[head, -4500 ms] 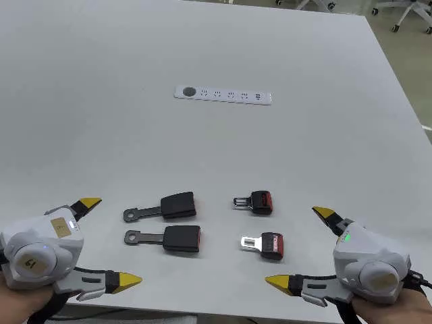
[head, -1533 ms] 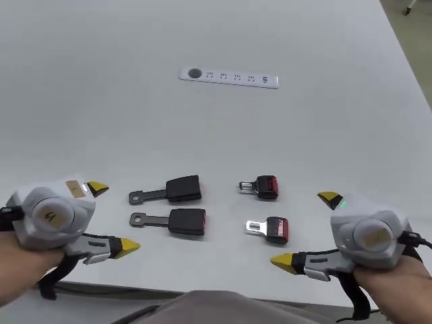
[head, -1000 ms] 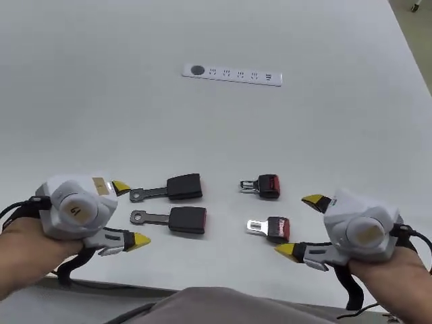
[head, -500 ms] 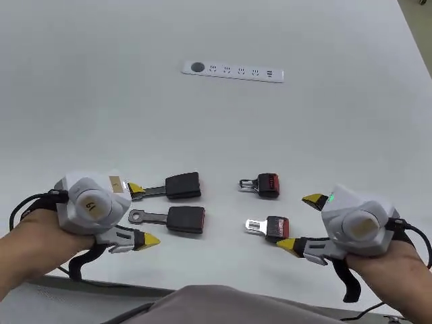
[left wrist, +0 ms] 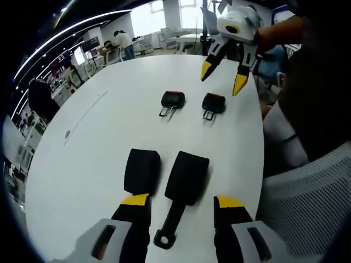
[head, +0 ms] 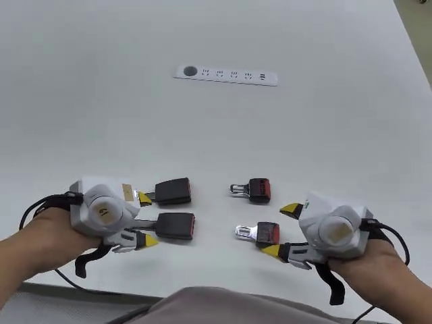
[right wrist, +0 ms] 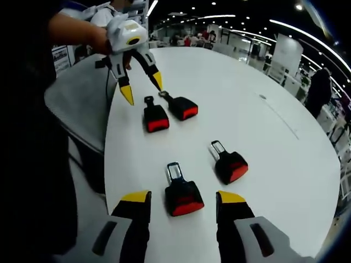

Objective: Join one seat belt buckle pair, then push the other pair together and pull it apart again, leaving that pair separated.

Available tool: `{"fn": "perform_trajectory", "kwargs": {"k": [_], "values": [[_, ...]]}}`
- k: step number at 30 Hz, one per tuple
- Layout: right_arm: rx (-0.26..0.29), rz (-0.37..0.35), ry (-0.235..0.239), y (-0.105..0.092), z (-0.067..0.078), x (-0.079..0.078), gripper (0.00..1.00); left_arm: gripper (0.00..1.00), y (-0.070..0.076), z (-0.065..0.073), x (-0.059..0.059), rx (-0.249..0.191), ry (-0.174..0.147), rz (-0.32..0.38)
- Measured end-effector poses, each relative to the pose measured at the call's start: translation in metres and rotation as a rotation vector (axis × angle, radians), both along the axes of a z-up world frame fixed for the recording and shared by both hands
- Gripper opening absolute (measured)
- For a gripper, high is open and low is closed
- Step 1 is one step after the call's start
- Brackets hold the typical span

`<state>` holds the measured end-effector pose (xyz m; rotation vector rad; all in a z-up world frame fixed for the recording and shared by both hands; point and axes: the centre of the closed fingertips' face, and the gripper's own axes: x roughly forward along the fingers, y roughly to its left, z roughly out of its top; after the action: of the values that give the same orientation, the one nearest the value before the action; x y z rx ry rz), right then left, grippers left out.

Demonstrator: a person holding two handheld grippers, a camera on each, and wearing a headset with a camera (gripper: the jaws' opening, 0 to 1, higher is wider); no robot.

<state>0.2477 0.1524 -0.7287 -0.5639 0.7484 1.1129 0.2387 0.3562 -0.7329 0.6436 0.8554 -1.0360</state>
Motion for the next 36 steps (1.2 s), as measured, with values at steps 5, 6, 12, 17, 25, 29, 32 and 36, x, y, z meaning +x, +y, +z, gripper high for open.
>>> {"fn": "perform_trajectory", "kwargs": {"k": [5,6,12,17,25,29,32,36], "values": [[-0.007,0.039,0.015,-0.001,-0.006,0.001,0.42,0.44,-0.006,-0.010,0.005,0.040,0.017,-0.062],[-0.011,0.044,0.013,-0.002,-0.008,0.003,0.40,0.44,-0.007,-0.011,0.006,0.045,0.018,-0.070],[-0.032,0.082,0.031,-0.002,-0.015,0.001,0.32,0.40,-0.017,-0.016,0.013,0.056,0.031,-0.111],[-0.046,0.088,0.035,0.000,-0.024,0.001,0.32,0.39,-0.020,-0.018,0.015,0.038,0.053,-0.120],[-0.069,0.099,0.045,0.003,-0.030,0.000,0.33,0.37,-0.015,-0.027,0.009,0.060,0.080,-0.180],[-0.075,0.102,0.050,0.004,-0.032,0.001,0.33,0.37,-0.015,-0.030,0.013,0.072,0.074,-0.190],[-0.085,0.108,0.059,0.004,-0.035,0.002,0.33,0.37,-0.019,-0.031,0.015,0.067,0.076,-0.201],[-0.100,0.121,0.065,0.005,-0.040,0.000,0.32,0.35,-0.023,-0.033,0.013,0.076,0.077,-0.237]]}}
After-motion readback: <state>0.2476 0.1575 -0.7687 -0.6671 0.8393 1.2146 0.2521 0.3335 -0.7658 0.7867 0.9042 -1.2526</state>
